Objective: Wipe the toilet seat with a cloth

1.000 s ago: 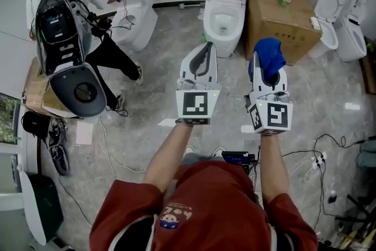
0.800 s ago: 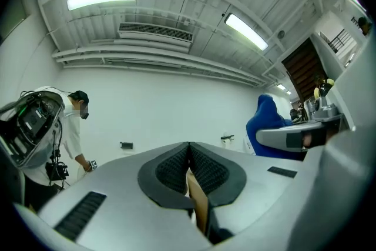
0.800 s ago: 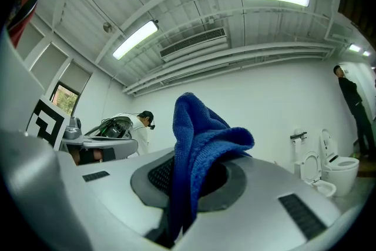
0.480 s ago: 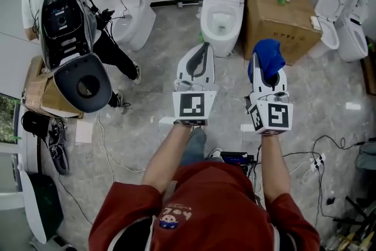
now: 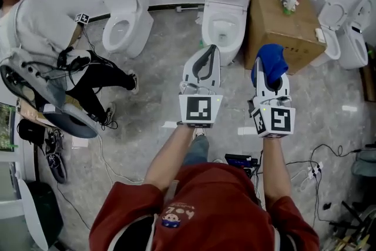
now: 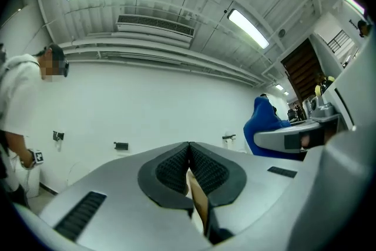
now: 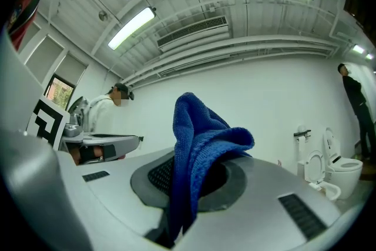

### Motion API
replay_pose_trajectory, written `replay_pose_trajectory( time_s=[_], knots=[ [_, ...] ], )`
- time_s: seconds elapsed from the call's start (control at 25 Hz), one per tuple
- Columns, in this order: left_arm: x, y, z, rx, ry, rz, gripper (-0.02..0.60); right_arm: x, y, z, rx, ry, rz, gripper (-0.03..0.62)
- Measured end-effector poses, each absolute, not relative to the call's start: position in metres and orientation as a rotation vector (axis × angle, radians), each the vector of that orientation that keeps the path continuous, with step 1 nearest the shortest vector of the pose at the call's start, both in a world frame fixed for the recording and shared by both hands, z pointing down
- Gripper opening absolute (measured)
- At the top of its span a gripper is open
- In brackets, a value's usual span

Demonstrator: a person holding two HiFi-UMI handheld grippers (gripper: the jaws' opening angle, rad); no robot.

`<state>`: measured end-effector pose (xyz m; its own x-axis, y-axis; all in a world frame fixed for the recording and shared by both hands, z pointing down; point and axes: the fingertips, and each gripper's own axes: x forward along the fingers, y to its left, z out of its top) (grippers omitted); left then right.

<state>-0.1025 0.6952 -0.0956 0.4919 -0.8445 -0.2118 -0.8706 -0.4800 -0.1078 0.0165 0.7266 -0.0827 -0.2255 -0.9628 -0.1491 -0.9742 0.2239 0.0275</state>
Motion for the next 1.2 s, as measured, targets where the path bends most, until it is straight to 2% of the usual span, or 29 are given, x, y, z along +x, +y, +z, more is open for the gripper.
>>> replay_pose_trajectory(
  time_s=[0.6, 0.92, 1.2],
  knots=[
    [-0.187, 0.535, -0.094, -2.553, 1.480, 0.214, 0.015, -0.066, 0.569, -0.089, -1.936, 2.381, 0.185, 0.054],
    [-0.189, 0.484, -0.094, -2.560, 1.477, 0.223, 0.015, -0.063, 0.519, -0.089, -1.936, 2.358, 0.200, 0.054],
    [-0.164, 0.433, -0.078, -2.553, 1.506, 0.192, 0.015, -0.034, 0.464, -0.077, -1.913, 2.345, 0.192, 0.054]
  ],
)
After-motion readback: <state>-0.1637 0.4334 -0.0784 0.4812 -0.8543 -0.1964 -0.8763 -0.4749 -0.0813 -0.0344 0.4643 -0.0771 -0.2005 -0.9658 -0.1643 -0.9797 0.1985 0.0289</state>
